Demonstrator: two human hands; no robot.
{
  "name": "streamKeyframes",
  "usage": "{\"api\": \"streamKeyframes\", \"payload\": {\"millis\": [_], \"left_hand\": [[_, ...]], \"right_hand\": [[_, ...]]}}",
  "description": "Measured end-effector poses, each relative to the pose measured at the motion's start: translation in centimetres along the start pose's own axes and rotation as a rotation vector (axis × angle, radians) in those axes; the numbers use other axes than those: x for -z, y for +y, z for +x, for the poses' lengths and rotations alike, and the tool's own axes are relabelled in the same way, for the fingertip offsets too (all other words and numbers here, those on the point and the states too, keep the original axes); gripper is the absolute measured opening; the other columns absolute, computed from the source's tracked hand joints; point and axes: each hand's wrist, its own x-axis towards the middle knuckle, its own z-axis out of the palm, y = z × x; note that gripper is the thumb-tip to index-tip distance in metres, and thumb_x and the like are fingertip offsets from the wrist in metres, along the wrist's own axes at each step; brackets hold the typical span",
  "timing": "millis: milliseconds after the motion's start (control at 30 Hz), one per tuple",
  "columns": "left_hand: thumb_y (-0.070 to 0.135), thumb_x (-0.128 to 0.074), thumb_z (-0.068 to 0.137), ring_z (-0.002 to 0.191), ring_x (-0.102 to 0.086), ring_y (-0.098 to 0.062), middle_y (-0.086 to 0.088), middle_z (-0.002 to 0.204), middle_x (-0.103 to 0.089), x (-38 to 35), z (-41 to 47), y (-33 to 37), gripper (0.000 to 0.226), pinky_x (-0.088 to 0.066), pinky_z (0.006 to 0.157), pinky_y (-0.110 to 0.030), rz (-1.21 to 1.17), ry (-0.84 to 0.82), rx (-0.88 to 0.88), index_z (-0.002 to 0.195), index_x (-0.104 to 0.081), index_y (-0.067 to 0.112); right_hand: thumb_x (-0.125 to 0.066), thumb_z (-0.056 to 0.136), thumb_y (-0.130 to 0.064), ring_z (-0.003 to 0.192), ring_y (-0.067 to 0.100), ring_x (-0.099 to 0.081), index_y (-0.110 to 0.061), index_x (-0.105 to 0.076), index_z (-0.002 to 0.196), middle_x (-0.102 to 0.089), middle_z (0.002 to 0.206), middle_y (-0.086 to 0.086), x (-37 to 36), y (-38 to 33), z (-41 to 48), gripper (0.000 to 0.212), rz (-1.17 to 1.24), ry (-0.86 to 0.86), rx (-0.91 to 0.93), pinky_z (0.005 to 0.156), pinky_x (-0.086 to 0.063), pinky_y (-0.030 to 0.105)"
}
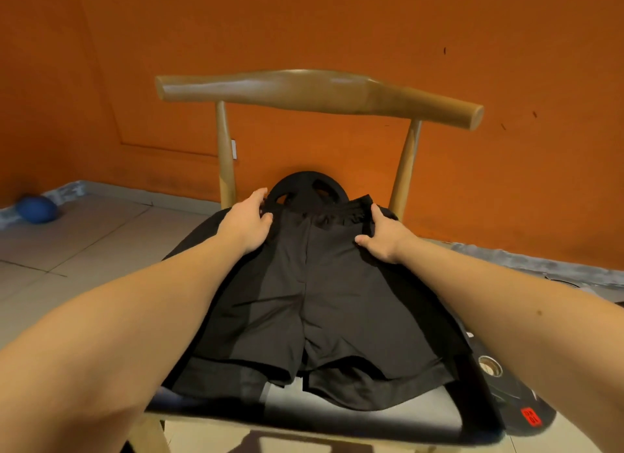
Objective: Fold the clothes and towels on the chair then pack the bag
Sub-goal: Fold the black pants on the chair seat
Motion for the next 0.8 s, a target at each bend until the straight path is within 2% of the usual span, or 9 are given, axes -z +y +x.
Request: {"api": "streamKeyframes", "payload": {"millis": [100,200,300,400,467,533,600,667,800], "left_hand": [[0.029,-0.056,0.102,0.116,-0.062,-0.022,-0.001,0.124,-0.068,2.2,-3.3,2.4,0.028,-0.047,0.094,-0.031,0.028,-0.055,-0.055,0.126,-0.067,0.022],[0.033,-0.058,0.101,0.101,-0.062,-0.011,0.008,0.11,-0.068,4.0,-9.3,4.7,0.014,-0.043,0.082,-0.025,-0.02,-0.131,-0.098,0.107,-0.07,0.029],[0.035,-0.057,0.102,0.103,-0.058,-0.007,0.011,0.112,-0.064,4.9,-16.1,5.5,0.017,-0.045,0.089,-0.026,-0.074,-0.059,-0.115,0.112,-0.068,0.027],[0.039,-0.054,0.103,0.107,-0.054,-0.007,0.013,0.114,-0.059,5.2,-21.9,5.5,0.019,-0.046,0.095,-0.027,-0.069,0.053,-0.14,0.114,-0.064,0.027],[0.045,-0.054,0.101,0.116,-0.049,-0.007,0.014,0.121,-0.057,5.0,-24.8,5.2,0.026,-0.044,0.103,-0.031,-0.027,0.024,-0.158,0.119,-0.062,0.028],[0.056,-0.053,0.098,0.131,-0.039,-0.008,0.014,0.139,-0.052,4.6,-26.7,4.6,0.047,-0.038,0.113,-0.034,0.112,-0.106,-0.173,0.136,-0.056,0.029],[0.063,-0.049,0.097,0.146,-0.025,-0.01,0.015,0.158,-0.035,3.8,-28.0,3.8,0.065,-0.028,0.121,-0.036,0.291,-0.214,-0.19,0.153,-0.041,0.03],[0.06,-0.046,0.1,0.151,-0.018,-0.011,0.014,0.164,-0.026,3.6,-28.4,3.3,0.066,-0.024,0.123,-0.036,0.381,-0.22,-0.195,0.158,-0.033,0.031],[0.051,-0.052,0.1,0.151,-0.021,-0.016,0.007,0.165,-0.027,4.3,-28.1,4.6,0.062,-0.02,0.123,-0.036,0.414,-0.135,-0.214,0.155,-0.04,0.026]], "right_hand": [[-0.051,0.104,-0.04,0.131,0.033,-0.054,-0.014,-0.029,0.16,-0.052,0.15,0.012,1.7,-1.5,-3.6,0.066,0.09,0.127,0.097,0.106,-0.047,0.04],[-0.052,0.103,-0.047,0.136,0.021,-0.051,-0.02,-0.052,0.148,-0.055,0.149,0.0,2.7,-2.7,-9.4,0.052,0.227,0.109,0.24,0.11,-0.042,0.034],[-0.057,0.098,-0.054,0.137,0.008,-0.047,-0.029,-0.055,0.145,-0.053,0.149,-0.012,2.4,-3.3,-16.5,0.053,0.313,0.047,0.383,0.108,-0.037,0.024],[-0.066,0.09,-0.055,0.146,0.002,-0.03,-0.036,-0.045,0.15,-0.037,0.158,-0.017,0.7,-2.9,-22.2,0.067,0.278,-0.022,0.512,0.12,-0.03,0.03],[-0.069,0.087,-0.055,0.149,0.002,-0.02,-0.037,-0.04,0.153,-0.031,0.16,-0.019,-1.0,-2.6,-24.2,0.074,0.227,-0.042,0.533,0.123,-0.026,0.035],[-0.066,0.091,-0.055,0.152,0.005,-0.016,-0.034,-0.038,0.155,-0.029,0.162,-0.017,-2.4,-2.3,-25.1,0.073,0.139,-0.048,0.514,0.125,-0.023,0.039],[-0.06,0.099,-0.047,0.155,0.011,-0.013,-0.03,-0.034,0.159,-0.025,0.166,-0.012,-3.2,-1.9,-25.6,0.067,-0.022,-0.092,0.512,0.127,-0.015,0.039],[-0.056,0.104,-0.034,0.156,0.013,-0.012,-0.028,-0.032,0.16,-0.023,0.167,-0.01,-3.0,-1.3,-26.2,0.061,-0.025,-0.111,0.502,0.126,-0.01,0.035],[-0.054,0.098,-0.002,0.147,0.014,-0.033,-0.024,-0.054,0.146,-0.047,0.153,-0.006,-1.3,1.4,-27.3,0.052,0.194,0.119,0.309,0.125,-0.024,0.034]]}}
